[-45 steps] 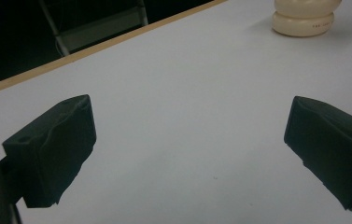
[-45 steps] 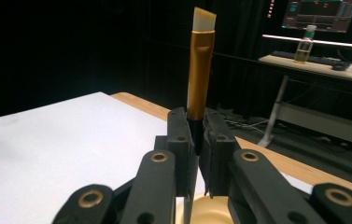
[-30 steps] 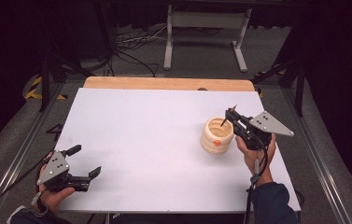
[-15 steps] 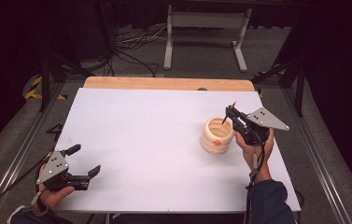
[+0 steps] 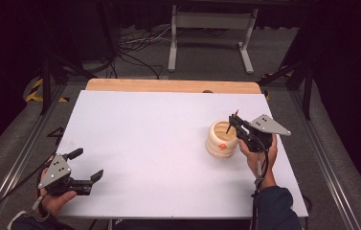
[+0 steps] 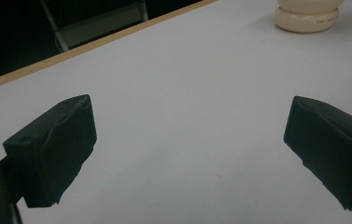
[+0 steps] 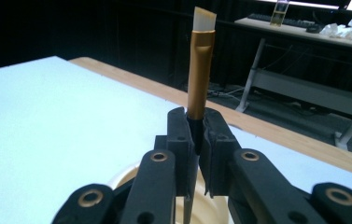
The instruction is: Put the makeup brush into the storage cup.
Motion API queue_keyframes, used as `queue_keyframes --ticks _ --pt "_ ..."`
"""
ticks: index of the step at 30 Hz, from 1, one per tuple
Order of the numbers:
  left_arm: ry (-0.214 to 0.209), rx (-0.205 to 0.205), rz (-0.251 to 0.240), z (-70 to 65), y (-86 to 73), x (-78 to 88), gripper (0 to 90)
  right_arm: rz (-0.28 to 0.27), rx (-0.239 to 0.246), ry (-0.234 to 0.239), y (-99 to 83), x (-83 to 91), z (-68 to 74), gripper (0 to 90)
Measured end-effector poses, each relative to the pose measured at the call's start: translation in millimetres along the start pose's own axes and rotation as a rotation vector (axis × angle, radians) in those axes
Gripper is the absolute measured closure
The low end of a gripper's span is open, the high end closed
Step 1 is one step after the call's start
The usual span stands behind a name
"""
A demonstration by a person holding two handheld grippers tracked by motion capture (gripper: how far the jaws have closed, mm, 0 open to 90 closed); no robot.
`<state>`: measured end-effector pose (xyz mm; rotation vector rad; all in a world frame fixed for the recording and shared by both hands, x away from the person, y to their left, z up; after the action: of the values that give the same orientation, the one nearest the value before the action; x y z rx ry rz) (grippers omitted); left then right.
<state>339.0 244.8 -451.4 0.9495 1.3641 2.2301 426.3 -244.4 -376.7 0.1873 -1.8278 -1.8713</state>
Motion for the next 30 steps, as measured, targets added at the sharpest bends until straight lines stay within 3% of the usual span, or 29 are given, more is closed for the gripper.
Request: queue_keyframes --ticks 17,30 --pt "-0.004 -0.001 0.001 -0.4 0.0 0.0 3.2 0.059 0.016 0.006 -18.2 -2.2 -1.5 83.5" --pt "-0.008 -0.005 0.006 -0.7 -0.5 -0.1 3.2 0.06 0.016 0.004 -19.3 -1.7 -2.3 83.5"
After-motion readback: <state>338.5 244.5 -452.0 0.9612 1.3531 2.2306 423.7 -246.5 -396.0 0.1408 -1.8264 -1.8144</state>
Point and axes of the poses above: each handheld gripper's, and its own axes: x roughly backward along the jaws, y roughly out of its top, z roughly to its left, the point moved 5 cm from there along -x, roughly forward along the jaws, and after that the axes turned 13 degrees about -x, right-handed, at the moved point
